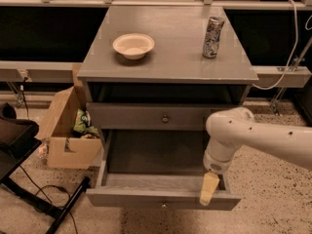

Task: Open middle drawer

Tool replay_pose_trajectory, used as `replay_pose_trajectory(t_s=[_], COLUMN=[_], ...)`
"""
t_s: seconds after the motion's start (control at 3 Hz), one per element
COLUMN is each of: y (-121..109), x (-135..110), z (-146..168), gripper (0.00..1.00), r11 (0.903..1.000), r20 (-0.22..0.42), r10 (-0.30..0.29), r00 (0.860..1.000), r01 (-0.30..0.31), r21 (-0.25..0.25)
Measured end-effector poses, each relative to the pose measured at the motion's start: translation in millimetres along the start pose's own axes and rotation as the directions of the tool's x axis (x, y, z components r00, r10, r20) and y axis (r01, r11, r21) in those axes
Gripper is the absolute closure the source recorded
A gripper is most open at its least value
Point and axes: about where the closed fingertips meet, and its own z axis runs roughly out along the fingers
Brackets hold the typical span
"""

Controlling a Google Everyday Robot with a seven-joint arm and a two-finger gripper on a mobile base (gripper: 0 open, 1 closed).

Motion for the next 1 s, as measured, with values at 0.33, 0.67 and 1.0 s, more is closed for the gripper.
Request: replay_pose_trajectory(t_s=[0.33, 0.67, 1.0], y=[24, 60, 103], x=[1, 26, 85], z=[-92, -182, -238], gripper=[0.00, 0.00, 0.00], r11=[0.9960, 0.9821, 0.9643], r20=[0.000, 0.019, 0.094], r10=[-0.070, -0.122, -0.109], r00=[0.998, 0.992, 0.990], r01=[0.070, 0.118, 0.082], r21=[0.056, 0.147, 0.252])
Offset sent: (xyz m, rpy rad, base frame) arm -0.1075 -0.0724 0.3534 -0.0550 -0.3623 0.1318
